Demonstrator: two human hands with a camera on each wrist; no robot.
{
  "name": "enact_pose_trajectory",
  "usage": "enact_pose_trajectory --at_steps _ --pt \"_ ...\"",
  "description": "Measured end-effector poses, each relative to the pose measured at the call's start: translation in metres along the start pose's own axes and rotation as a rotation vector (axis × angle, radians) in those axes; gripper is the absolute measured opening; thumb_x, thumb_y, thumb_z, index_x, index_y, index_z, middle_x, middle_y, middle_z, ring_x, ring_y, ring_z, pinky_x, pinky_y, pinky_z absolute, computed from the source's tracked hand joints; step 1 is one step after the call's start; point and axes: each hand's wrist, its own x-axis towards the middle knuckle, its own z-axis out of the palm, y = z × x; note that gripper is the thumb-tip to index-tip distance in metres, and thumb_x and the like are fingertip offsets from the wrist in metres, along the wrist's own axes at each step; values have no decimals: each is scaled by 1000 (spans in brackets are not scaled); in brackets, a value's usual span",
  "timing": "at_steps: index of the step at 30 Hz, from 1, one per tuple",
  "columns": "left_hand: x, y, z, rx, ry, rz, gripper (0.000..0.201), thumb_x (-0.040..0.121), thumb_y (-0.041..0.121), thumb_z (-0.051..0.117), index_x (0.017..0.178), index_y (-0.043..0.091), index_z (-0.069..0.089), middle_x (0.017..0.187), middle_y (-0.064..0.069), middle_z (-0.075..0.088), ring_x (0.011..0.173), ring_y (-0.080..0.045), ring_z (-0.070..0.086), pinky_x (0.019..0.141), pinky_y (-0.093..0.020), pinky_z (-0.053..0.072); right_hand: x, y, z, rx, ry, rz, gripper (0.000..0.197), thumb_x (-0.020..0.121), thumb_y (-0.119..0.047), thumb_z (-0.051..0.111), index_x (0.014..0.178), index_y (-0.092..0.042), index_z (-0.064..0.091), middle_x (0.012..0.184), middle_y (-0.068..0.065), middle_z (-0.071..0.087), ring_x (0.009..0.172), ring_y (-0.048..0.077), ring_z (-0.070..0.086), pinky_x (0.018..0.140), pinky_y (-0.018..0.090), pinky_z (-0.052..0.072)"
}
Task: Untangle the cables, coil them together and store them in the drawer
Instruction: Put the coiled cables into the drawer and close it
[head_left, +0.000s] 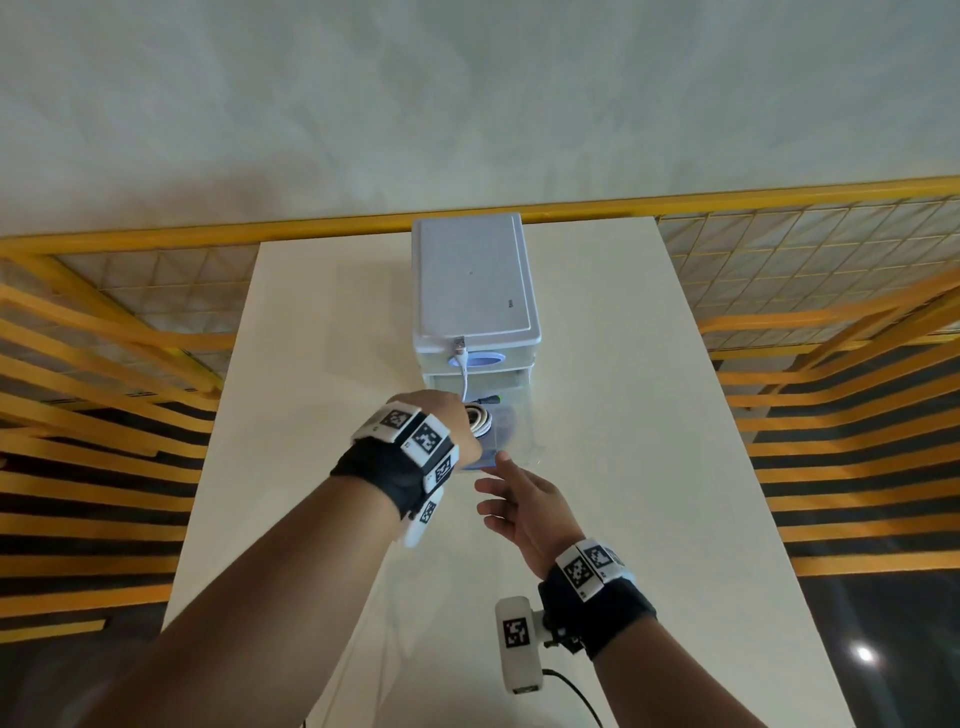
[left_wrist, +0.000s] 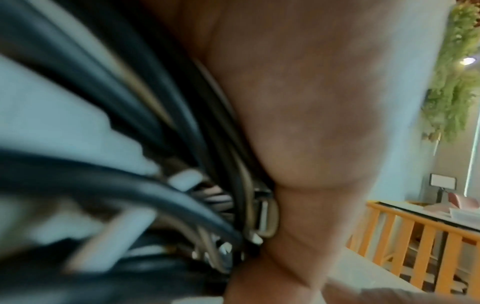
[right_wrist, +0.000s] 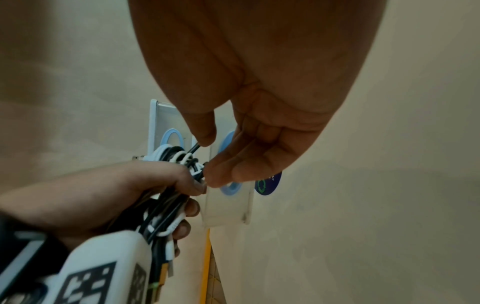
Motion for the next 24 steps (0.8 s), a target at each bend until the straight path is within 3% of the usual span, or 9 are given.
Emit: enact_pose_trajectory --at_steps 5,9,11,14,17,19,21,24 --pt "0 15 -4 203 5 88 22 87 40 57 93 22 67 78 5 63 66 -14 57 60 -26 40 2 -3 -3 -32 -25 4 35 100 -39 61 108 -8 72 86 6 72 63 18 63 63 27 51" --pt "-6 24 0 303 41 153 19 86 34 56 100 25 65 78 8 58 71 -17 57 55 -25 33 2 -5 -4 -76 -25 6 28 102 -32 59 104 -6 72 86 6 72 62 17 63 63 27 52" --pt "-6 22 1 279 48 153 16 88 37 57 97 26 62 76 8 56 74 -18 58 59 -27 35 2 -6 -5 -102 -23 -5 30 102 -35 59 103 -8 73 85 5 73 62 17 63 64 27 53" --pt "-1 13 -1 233 47 102 29 89 50 58 94 23 66 77 7 62 73 -19 60 60 -27 39 0 -10 -5 -166 -17 -15 38 100 -43 59 105 -8 73 80 3 74 61 17 64 63 27 53" --pt "2 4 -4 173 42 57 17 88 35 57 81 20 63 74 4 63 65 -18 58 65 -26 45 -6 -18 -5 -356 -8 -27 47 98 -51 58 101 -6 75 76 3 75 60 17 68 62 30 57" --pt "2 -2 -4 153 63 31 19 87 24 55 69 17 53 68 3 59 59 -19 52 64 -25 44 -12 -26 -9 -668 61 -121 50 94 -59 59 84 -12 74 67 0 75 56 14 70 66 34 59" --pt "0 -4 -5 165 64 37 23 86 20 54 66 15 46 65 2 56 59 -22 52 67 -27 46 -21 -36 -12 -996 204 -323 47 90 -64 60 74 -21 66 61 -5 72 56 8 68 62 30 54" --pt "-2 -2 -4 242 35 80 16 90 18 54 82 7 47 78 0 64 77 -23 67 80 -32 56 -33 -60 -4 -1116 274 -634 24 92 -55 62 87 -32 63 70 -15 67 63 0 62 57 16 44"
